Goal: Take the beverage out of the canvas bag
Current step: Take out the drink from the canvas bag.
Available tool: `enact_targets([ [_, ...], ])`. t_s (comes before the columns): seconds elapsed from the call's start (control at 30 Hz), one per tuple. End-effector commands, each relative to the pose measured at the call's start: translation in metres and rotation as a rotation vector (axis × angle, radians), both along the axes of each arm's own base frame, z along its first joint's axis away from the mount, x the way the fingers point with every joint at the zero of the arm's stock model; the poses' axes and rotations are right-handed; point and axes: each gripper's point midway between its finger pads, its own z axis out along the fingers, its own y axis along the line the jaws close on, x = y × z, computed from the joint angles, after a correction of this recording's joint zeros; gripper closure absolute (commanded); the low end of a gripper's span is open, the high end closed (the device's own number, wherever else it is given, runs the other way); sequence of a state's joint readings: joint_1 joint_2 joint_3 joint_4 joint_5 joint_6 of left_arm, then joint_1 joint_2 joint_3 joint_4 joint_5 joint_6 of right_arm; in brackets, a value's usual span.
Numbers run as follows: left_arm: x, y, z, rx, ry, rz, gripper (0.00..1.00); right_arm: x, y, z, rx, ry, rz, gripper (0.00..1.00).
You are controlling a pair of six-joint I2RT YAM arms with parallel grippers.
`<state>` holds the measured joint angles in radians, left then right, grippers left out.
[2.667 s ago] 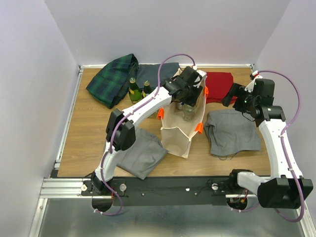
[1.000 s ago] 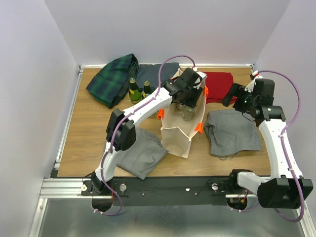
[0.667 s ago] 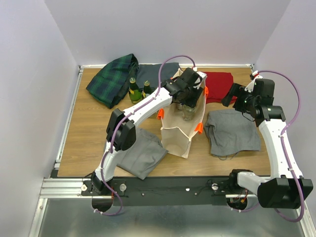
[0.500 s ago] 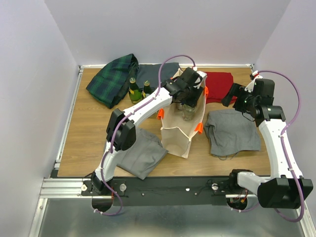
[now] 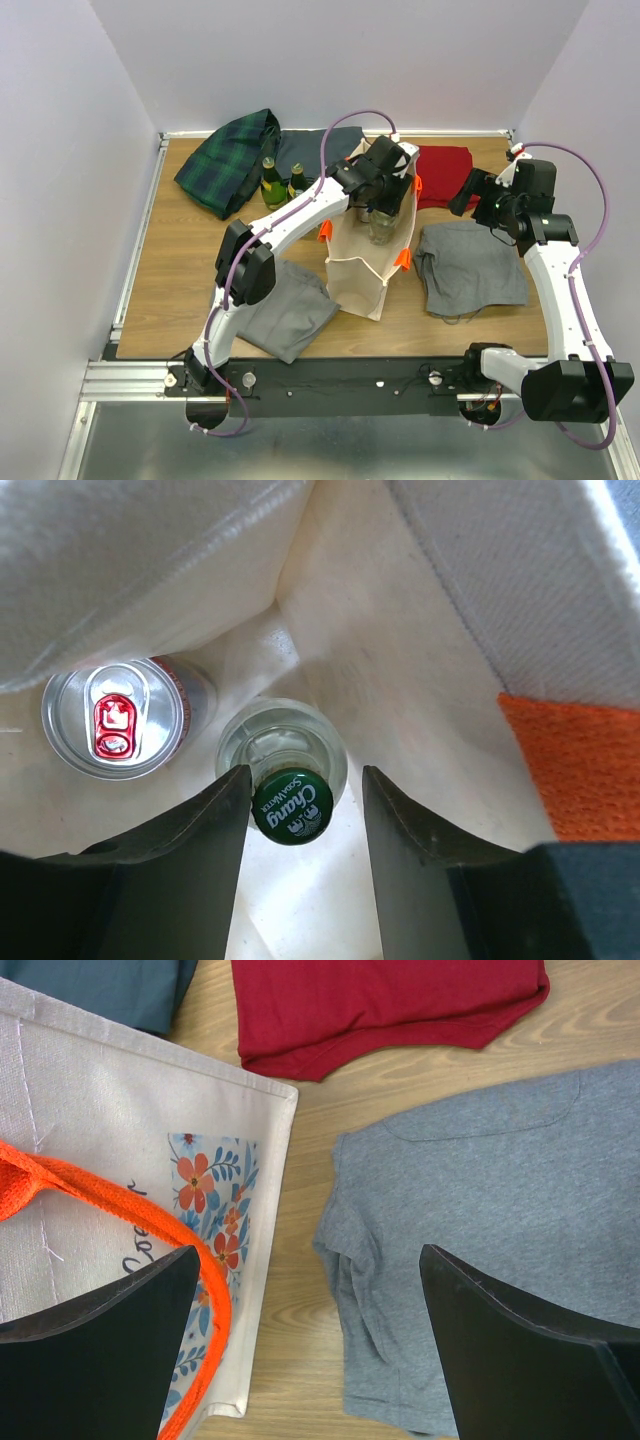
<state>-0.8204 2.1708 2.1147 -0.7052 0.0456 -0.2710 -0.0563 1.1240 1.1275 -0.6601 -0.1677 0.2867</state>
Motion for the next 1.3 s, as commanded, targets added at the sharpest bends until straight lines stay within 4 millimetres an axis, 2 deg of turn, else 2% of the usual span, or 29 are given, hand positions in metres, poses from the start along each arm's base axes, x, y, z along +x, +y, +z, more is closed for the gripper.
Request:
enact_targets([
  [0.0, -0.0043, -0.0009, -0.0087, 0.014, 0.014, -0.006, 0.44, -0.0019, -0.0026, -0.0006, -0.005, 0.002, -0.003, 0.00],
  [0.1, -0.0059, -0.0013, -0.0120, 0.011, 0.021, -0.010, 0.50, -0.0026, -0.0025, -0.0011, -0.008, 0.003, -0.001, 0.00],
  [0.6, -0.0055, 0.0011, -0.0145, 0.021, 0.019, -0.003, 0.51, -0.0028, -0.0027, -0.0014, -0.009, 0.005, -0.002, 0.00],
  [0.7, -0.0043, -0.0011, -0.0121, 0.015, 0.018, -0.004, 0.64, -0.0024, -0.0027, -0.0005, -0.008, 0.002, -0.003, 0.00],
  [0.73, -0.0039, -0.0015, -0.0122, 0.016, 0.019, -0.004, 0.76, -0.0028, -0.0027, -0.0014, -0.009, 0.005, -0.002, 0.00],
  [0.8, -0.0040, -0.0014, -0.0146, 0.022, 0.024, -0.004, 0.87, -0.0033, -0.0029, -0.0012, -0.009, 0.005, -0.004, 0.00],
  [0.83, -0.0043, -0.0011, -0.0136, 0.020, 0.023, -0.004, 1.00, -0.0032, -0.0029, -0.0016, -0.009, 0.005, -0.004, 0.00],
  [1.27, -0.0130, 0.0046, -0.0079, 0.038, 0.013, -0.031, 1.00, -0.0007, -0.0018, 0.0001, -0.001, -0.001, 0.000, 0.00],
])
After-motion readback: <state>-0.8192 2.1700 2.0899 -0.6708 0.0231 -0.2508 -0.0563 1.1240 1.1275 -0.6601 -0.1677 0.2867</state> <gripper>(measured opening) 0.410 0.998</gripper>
